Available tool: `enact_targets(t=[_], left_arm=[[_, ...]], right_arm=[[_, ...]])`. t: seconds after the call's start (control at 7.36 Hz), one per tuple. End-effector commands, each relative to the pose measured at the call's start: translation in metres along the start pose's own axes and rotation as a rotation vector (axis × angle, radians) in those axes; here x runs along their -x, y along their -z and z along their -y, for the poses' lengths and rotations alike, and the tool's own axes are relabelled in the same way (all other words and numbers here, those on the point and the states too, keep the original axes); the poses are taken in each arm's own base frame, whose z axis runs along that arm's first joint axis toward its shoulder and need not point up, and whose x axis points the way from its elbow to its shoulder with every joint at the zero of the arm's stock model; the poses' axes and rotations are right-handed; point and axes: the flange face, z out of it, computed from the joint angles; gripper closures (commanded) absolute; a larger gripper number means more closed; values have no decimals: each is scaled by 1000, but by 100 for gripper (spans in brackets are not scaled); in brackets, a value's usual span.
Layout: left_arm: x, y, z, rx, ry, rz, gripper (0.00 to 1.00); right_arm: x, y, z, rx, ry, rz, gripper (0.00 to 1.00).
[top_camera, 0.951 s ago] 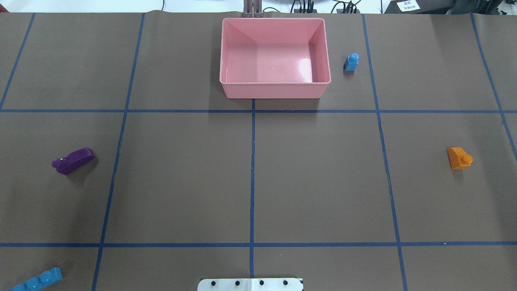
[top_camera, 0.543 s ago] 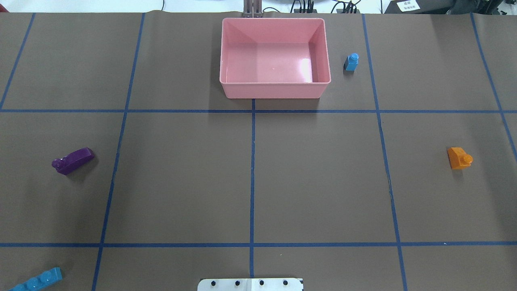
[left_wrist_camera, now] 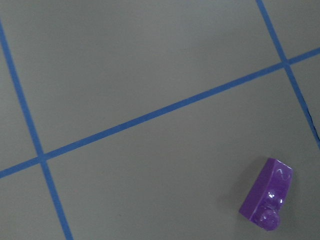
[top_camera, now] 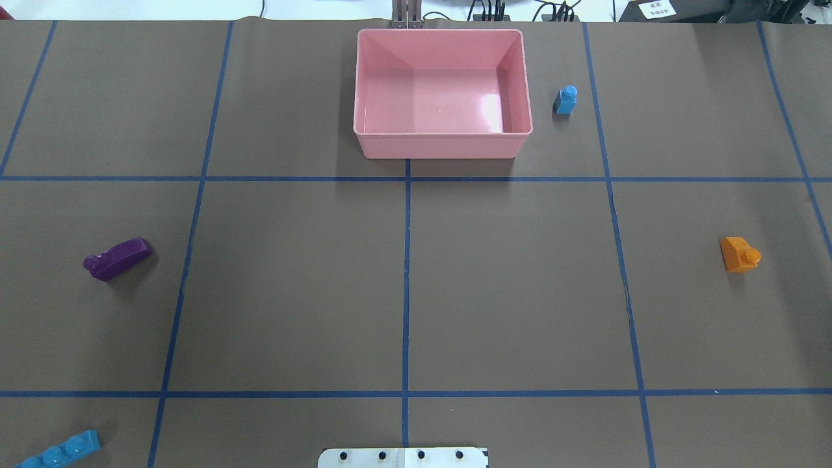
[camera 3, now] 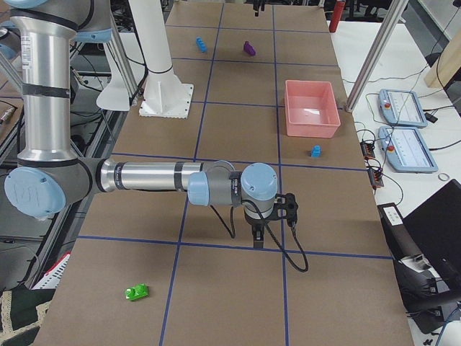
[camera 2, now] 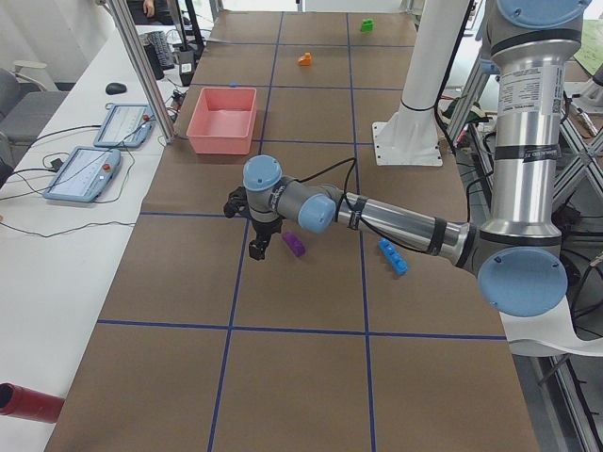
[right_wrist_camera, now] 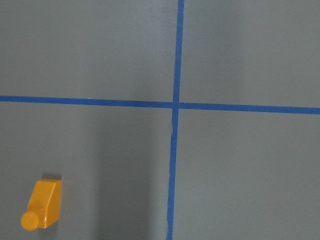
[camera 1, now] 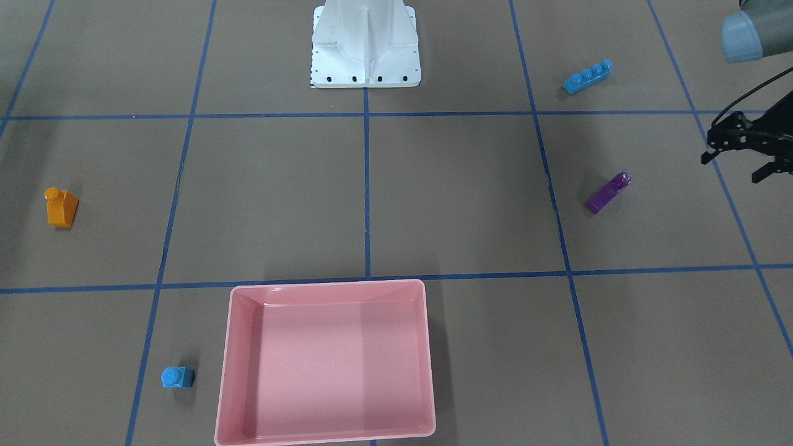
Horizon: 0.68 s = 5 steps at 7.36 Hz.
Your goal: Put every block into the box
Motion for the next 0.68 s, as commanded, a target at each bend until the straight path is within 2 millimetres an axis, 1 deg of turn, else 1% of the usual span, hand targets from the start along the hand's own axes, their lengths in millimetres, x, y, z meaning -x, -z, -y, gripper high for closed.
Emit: enact_targets(t=[0.0,0.14,0.41,0.54], left_arm=[[-72,-38,6,25,12,59,0],[-97,-57,3,52,7,47,0],[-114,-86,0,77,-42,70,0],[-123,-102,7,93,-61,73,0]], right_arm=[[6,-9,0,18,7,9,0],[10,-11,2,23,16,8,0],[17,-15,6,31,-3,13,0],[23,-16,8,35,-32,22,0]])
